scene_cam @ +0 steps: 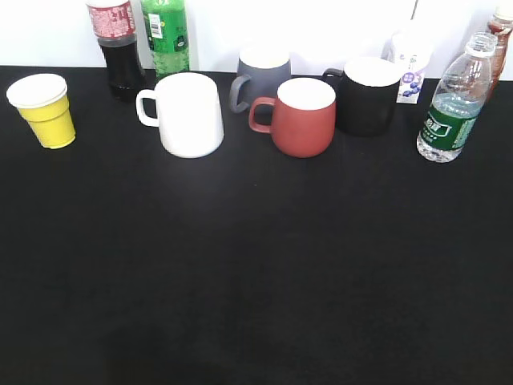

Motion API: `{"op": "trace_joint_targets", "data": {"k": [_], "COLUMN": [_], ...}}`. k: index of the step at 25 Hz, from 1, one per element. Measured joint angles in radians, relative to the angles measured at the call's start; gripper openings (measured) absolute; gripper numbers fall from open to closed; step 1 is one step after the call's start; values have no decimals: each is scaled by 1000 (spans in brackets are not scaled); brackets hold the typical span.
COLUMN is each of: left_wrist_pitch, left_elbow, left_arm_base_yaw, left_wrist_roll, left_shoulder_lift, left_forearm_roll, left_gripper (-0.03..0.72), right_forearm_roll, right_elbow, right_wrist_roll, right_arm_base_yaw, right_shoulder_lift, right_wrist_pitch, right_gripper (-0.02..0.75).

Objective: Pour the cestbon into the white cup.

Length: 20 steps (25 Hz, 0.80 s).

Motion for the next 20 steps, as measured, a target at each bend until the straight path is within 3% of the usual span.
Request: {"op": "trace_joint_targets", "data": {"k": [5,9,20], "left_wrist_pitch": [0,0,0], "left_elbow": [0,1,1], "left_arm_base_yaw": [245,355,378], "left_wrist_roll": [0,0,0], "left_shoulder_lift": [-36,-40,-40], "left_forearm_roll": [0,-1,-2], "left_gripper": [319,319,319], "right_forearm_roll": [3,4,4], "right_elbow": [0,0,0], "right_wrist_roll": [0,0,0], "right_arm_base_yaw": [-185,-216,-216], "right_shoulder_lift": [0,0,0], "right_wrist_pitch": [-1,-2,-2], "right_gripper": [522,522,522]}}
